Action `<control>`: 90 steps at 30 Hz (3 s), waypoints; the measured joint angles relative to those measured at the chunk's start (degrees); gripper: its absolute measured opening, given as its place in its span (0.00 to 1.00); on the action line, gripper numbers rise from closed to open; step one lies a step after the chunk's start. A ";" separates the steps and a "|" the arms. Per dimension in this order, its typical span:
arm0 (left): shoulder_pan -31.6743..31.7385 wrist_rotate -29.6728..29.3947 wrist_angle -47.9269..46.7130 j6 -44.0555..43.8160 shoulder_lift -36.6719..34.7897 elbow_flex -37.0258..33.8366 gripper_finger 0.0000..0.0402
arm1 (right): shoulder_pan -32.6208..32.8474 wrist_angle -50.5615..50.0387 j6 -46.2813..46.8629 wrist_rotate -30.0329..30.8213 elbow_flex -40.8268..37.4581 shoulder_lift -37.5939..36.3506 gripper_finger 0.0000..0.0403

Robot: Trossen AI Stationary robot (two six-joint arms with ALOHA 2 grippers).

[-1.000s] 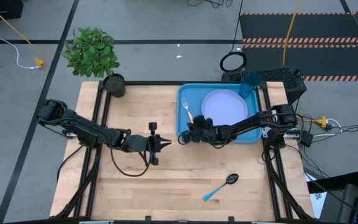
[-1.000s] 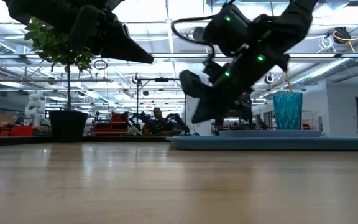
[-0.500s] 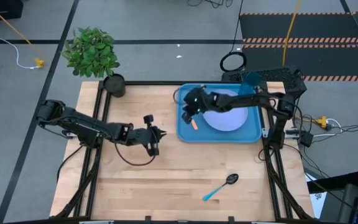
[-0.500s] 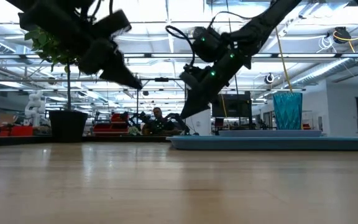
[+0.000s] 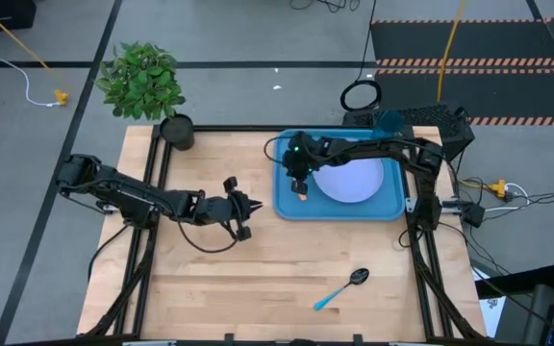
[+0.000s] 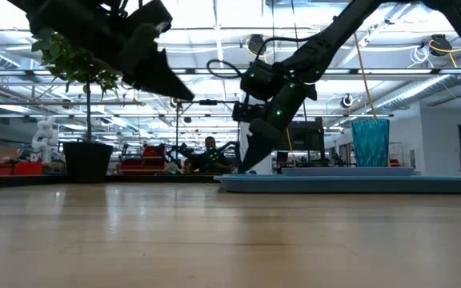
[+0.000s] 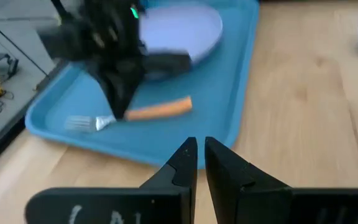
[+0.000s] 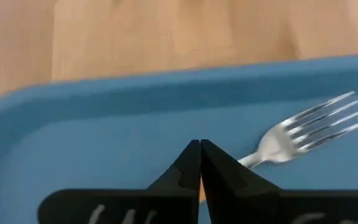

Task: Pick and place plate/cup/fork/spoon on tray
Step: Put the brown fork on the blue tray to the left of the purple plate

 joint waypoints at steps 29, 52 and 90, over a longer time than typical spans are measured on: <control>2.32 -4.39 5.89 3.78 0.00 0.02 0.09 | -4.90 1.72 -6.01 3.85 2.45 1.91 0.01; 1.79 -3.80 6.86 3.54 0.00 0.02 0.09 | -7.21 2.54 -6.75 3.35 2.65 5.82 0.01; 1.66 -3.67 6.84 4.23 0.00 0.00 0.09 | -5.16 -7.86 7.06 14.19 2.39 -2.41 0.01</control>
